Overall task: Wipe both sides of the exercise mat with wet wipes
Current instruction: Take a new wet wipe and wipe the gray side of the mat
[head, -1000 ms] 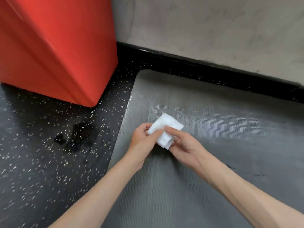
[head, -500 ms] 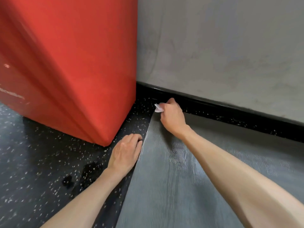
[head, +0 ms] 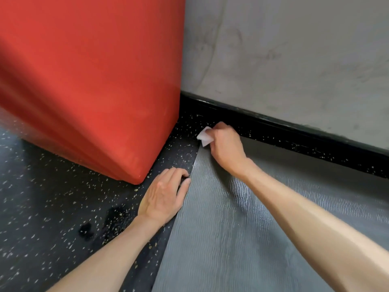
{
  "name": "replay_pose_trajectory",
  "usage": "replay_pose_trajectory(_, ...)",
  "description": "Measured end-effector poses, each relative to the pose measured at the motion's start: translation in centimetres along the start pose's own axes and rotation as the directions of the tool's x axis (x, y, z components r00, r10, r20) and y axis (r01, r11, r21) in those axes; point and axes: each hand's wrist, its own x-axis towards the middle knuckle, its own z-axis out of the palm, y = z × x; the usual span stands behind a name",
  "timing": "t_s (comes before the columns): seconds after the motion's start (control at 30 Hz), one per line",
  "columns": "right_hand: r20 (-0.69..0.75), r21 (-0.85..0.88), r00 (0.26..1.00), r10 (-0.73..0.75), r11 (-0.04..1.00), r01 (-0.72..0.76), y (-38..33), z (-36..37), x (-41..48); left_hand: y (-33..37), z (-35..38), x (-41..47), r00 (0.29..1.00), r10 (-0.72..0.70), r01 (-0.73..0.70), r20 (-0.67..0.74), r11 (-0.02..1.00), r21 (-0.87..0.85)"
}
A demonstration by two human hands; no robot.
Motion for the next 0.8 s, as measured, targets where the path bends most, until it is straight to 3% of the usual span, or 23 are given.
replay_pose_trajectory(0.17,0.122,0.066,0.971,-0.204,0.978,0.197,-1.6,0.1,-4.7,0.2,-0.1,0.0,0.999,-0.031,0.031,0.034,0.999,0.008)
replay_pose_trajectory(0.37,0.065,-0.051,0.996,-0.061,0.997,0.064,0.1,-0.7,1.1,0.2,0.0,0.0,0.997,-0.066,0.067,0.047,0.998,-0.007)
replay_pose_trajectory(0.57,0.145,0.017,0.950,-0.275,0.961,0.276,-0.6,-0.5,-4.5,0.3,-0.1,0.0,0.996,-0.076,0.076,0.056,0.997,0.003)
replay_pose_trajectory(0.73,0.056,-0.113,0.997,-0.062,0.991,0.068,-0.1,-0.6,0.8,0.2,-0.1,-0.1,0.998,-0.049,0.049,0.036,0.999,-0.006)
replay_pose_trajectory(0.8,0.058,-0.042,0.993,-0.107,0.993,0.110,-1.2,-0.1,-1.3,0.2,-0.2,0.0,0.999,-0.041,0.041,0.033,0.999,-0.013)
